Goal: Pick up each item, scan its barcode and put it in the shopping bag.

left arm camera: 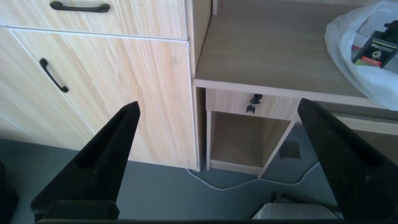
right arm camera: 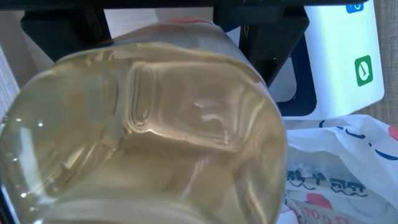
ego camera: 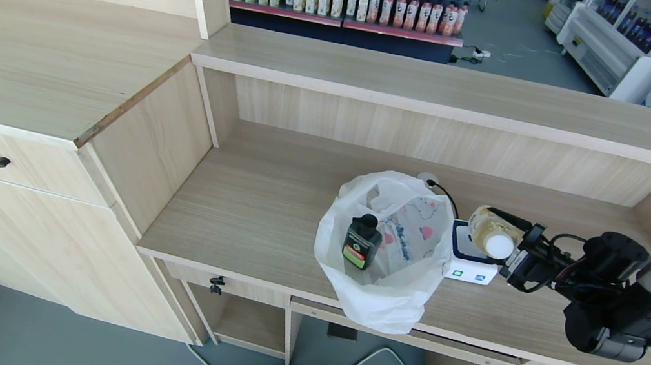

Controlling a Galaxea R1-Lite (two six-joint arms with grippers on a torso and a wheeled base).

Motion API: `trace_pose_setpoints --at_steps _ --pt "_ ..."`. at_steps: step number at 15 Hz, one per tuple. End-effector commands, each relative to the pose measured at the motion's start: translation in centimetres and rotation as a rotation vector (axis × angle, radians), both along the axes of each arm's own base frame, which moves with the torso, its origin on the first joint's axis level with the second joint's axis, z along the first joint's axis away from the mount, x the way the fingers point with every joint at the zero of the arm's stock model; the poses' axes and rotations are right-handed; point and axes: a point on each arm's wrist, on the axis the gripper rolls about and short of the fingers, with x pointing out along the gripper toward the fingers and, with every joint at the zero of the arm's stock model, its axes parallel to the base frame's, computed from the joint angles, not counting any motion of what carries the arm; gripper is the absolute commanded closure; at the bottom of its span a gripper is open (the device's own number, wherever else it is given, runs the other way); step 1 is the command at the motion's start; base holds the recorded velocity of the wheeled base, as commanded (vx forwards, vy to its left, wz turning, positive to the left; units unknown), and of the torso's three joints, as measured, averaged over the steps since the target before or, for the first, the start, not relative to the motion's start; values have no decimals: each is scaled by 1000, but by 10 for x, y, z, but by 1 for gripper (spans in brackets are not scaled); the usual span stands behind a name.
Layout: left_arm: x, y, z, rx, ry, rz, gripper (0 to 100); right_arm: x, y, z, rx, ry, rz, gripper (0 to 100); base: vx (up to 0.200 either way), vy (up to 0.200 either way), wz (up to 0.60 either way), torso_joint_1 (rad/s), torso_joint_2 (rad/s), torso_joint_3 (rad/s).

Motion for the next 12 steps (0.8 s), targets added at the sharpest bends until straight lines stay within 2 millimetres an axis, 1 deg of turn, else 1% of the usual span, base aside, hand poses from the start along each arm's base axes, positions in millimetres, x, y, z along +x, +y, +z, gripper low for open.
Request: trace_pose_setpoints --at_steps 1,4,12 --pt "0 0 0 0 0 1 0 4 5 -5 0 2 12 100 0 0 0 0 0 0" --pt "0 0 0 0 0 1 0 7 9 -10 0 5 22 100 0 0 0 0 0 0" --pt "0 0 0 0 0 1 0 8 10 -15 -1 -17 26 100 0 0 0 0 0 0"
